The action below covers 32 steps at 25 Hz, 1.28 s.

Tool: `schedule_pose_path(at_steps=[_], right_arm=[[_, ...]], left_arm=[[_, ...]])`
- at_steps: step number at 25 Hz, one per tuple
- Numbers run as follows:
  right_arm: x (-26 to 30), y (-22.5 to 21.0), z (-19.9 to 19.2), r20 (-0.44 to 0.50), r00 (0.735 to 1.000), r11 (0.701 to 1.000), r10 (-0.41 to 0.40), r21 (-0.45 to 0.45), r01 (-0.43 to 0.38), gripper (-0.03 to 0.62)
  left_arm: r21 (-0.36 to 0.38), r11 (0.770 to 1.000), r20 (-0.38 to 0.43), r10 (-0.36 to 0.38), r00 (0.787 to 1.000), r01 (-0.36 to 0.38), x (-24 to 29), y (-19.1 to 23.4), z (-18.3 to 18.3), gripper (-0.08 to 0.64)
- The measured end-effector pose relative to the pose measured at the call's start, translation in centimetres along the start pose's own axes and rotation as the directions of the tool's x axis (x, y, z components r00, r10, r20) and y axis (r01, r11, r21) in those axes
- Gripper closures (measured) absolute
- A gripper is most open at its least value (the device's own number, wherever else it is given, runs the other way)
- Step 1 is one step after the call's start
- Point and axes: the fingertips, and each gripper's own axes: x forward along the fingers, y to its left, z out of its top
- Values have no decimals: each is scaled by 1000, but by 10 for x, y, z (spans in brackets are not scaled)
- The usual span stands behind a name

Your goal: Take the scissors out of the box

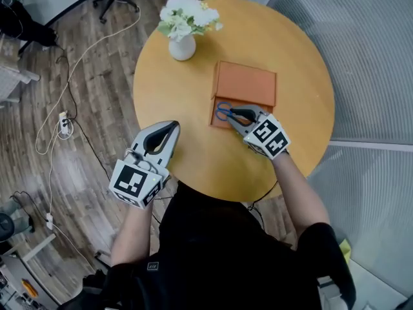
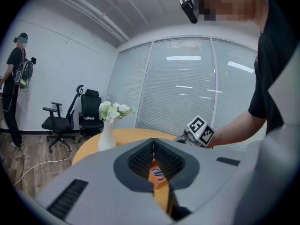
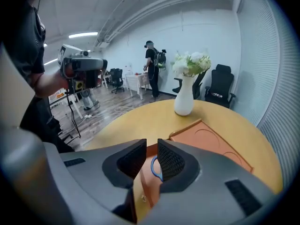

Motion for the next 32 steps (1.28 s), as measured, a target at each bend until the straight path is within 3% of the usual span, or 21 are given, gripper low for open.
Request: schedule_pose_path(at_steps=[4,13,22,28,32], right_arm=[[35,-6,-22,-127,992,998,25,-48,-31,481],[87,-21,-70,-359,933,989,1,-137,-54,480],[113,-33,-95,-465,885,987,-19,-151,-58,481],[115,-33,-96,-484,875,986,11,-141,-91,490],[114,-31,-94,-489,872,982,-13,-170,-80,500]], left_arm=[[-25,1000,-8,-4,1000,4,3,5,-11,546],[-76,997,-35,12,999,-15,0,16,-32,546],[-106,993,-35,39,999,-43,0,30,-38,546],[-108,993,-29,37,999,-40,-4,34,-40,546],[-105,994,-17,18,1000,-19,-6,33,-36,546]])
